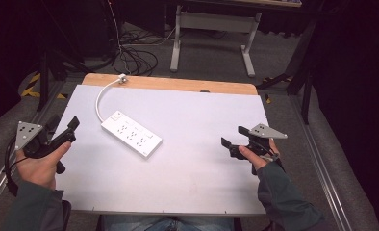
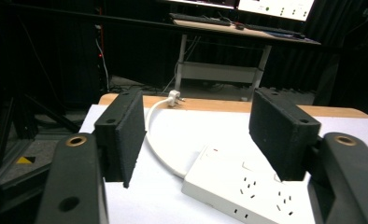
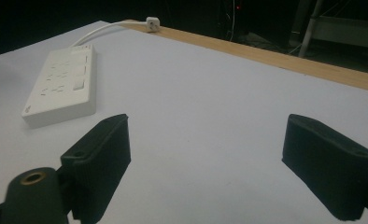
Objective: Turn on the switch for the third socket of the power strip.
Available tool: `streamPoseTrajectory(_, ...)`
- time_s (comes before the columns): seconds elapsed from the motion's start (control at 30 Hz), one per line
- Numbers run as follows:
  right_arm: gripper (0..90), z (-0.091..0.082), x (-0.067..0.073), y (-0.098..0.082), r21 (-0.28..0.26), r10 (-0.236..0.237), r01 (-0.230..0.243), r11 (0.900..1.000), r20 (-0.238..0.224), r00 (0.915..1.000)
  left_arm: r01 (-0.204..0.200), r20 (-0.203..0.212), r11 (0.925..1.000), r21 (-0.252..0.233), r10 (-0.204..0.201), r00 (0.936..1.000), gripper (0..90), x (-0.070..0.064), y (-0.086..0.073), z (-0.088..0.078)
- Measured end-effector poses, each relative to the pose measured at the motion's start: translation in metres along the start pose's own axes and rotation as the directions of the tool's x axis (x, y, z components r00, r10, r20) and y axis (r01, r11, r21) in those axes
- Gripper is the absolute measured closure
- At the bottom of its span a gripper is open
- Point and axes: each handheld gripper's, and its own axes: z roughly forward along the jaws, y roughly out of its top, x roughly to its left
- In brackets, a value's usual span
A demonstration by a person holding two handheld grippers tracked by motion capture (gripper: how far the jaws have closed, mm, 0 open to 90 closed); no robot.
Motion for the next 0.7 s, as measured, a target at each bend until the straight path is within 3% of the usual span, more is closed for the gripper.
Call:
streamPoseTrajectory(0.47,15.7,0.0001,-0.0001,-0.0001,0.002,0.004,-0.004,1.0,0.003,1.0,0.001,-0.013,1.0,0.007,-0.001,0.9999,18.3,-0.0011,-0.0005,0.0023)
streamPoseTrajectory(0.6,15.7,0.0002,-0.0001,-0.0001,0.001,0.003,-0.003,1.0,0.002,1.0,0.027,0.003,0.9996,-0.002,-0.027,0.9996,10.2,-0.001,0.0,0.0024)
streamPoseTrajectory(0.7,15.7,0.0001,-0.0002,-0.0002,0.003,0.005,-0.005,1.0,0.003,1.0,0.018,0.013,0.9998,-0.006,-0.018,0.9998,5.7,-0.0001,0.0003,0.0018)
